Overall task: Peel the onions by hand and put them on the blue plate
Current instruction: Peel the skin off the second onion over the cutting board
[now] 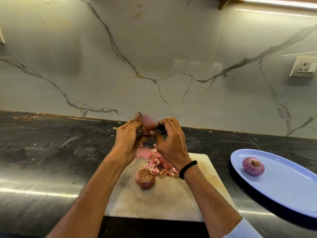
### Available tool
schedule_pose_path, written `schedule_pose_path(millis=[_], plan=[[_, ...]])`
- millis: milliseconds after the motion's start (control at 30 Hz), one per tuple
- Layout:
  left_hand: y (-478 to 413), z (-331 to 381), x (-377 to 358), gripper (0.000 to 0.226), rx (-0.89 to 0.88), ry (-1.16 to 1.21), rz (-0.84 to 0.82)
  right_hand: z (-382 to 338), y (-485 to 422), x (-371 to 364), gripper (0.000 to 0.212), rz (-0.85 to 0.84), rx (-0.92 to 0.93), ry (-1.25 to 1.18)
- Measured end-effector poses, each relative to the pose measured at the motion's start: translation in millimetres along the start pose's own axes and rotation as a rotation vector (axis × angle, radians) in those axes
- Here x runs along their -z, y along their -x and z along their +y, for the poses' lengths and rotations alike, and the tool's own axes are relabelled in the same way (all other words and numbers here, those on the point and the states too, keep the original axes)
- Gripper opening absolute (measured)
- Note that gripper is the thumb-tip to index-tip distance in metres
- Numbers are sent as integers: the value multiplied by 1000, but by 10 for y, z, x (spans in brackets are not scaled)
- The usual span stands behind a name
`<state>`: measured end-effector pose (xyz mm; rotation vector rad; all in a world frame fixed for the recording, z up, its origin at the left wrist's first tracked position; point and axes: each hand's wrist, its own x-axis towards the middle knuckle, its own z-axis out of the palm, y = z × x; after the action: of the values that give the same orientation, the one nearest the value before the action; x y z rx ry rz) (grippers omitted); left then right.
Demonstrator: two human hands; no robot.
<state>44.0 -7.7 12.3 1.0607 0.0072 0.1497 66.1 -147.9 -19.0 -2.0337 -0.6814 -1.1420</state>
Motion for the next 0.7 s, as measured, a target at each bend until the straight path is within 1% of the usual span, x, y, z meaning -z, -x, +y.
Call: schedule_pose_path(millis=[100, 133, 200, 300, 333, 400, 500, 600, 633, 700], plan=[[0, -2, 9, 49, 21, -6, 10, -33, 13, 13, 17, 24, -5, -22], [0, 5, 10, 48, 27, -9, 14, -48, 6, 34, 22, 27, -24, -44], [-5, 11, 15, 48, 27, -21, 15, -53, -17, 82, 42, -16, -82, -83], [-8, 3, 30, 50, 21, -105, 17, -25, -26, 111, 75, -170, -101, -63], [-19, -8, 37, 52, 19, -142, 14, -20, -19, 103, 82, -215, -86, -54], [-29, -21, 38, 54, 17, -195, 5, -19, -1, 83, 88, -268, -58, -60], [-27, -21, 40, 59, -4, -272, -10, -3, 6, 74, 87, -289, -39, -67], [-1, -12, 46, 74, -25, -347, -27, 7, 9, 63, 76, -307, -29, -60], [6, -12, 48, 75, -36, -355, -24, 5, 12, 55, 71, -294, -38, -63], [15, -8, 40, 67, -54, -344, -7, 1, 9, 47, 62, -241, -80, -79]])
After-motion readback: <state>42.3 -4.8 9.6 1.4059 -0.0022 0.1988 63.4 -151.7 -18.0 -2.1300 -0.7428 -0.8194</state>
